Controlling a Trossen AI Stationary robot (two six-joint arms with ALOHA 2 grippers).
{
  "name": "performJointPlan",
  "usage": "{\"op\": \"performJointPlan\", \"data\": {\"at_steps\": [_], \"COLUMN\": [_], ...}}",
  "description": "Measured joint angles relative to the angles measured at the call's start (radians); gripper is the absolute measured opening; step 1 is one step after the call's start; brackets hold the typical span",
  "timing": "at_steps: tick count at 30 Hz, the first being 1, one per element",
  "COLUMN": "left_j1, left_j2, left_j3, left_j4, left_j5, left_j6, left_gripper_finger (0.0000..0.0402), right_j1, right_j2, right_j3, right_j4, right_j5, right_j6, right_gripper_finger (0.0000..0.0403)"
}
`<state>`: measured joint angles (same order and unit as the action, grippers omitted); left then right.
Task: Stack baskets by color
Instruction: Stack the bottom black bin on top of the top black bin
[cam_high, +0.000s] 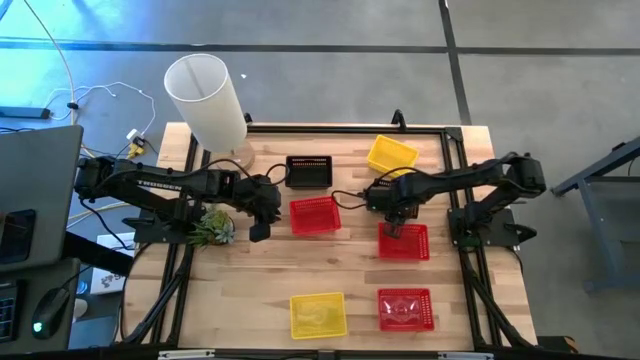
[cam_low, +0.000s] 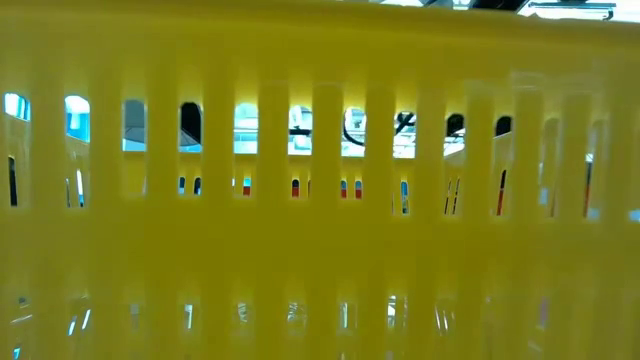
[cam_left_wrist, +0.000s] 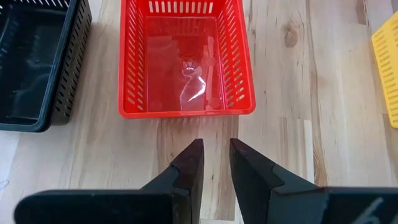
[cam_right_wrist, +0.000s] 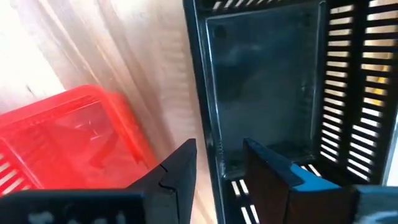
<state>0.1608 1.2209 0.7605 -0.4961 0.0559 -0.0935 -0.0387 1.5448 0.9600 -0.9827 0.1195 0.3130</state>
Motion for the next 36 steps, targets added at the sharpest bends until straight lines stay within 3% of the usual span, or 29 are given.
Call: {"op": "performJointPlan", "data": {"at_steps": [5, 13, 23, 36], "left_j1": [0.000, 0.000, 0.000, 0.000], "left_j2": [0.000, 0.000, 0.000, 0.000], "left_j3": [0.000, 0.000, 0.000, 0.000], "left_j4": [0.000, 0.000, 0.000, -0.001], "left_j5": [0.000, 0.000, 0.000, 0.000], "left_j6": [0.000, 0.000, 0.000, 0.000], "left_gripper_finger": [0.0064, 0.0064, 0.0064, 0.0064], "right_j1": [0.000, 0.000, 0.008, 0.050], "right_j2": [0.013, 0.015, 0.015, 0.014], "right_j3": [0.000, 0.000, 0.014, 0.193], "right_j4": [0.008, 0.009, 0.008, 0.006], "right_j5": [-0.018, -0.029, -0.023, 0.042], "right_j6": [0.000, 0.000, -0.001, -0.063], "right_gripper_finger": [0.0086, 0.0006, 0.0002, 0.0001]}}
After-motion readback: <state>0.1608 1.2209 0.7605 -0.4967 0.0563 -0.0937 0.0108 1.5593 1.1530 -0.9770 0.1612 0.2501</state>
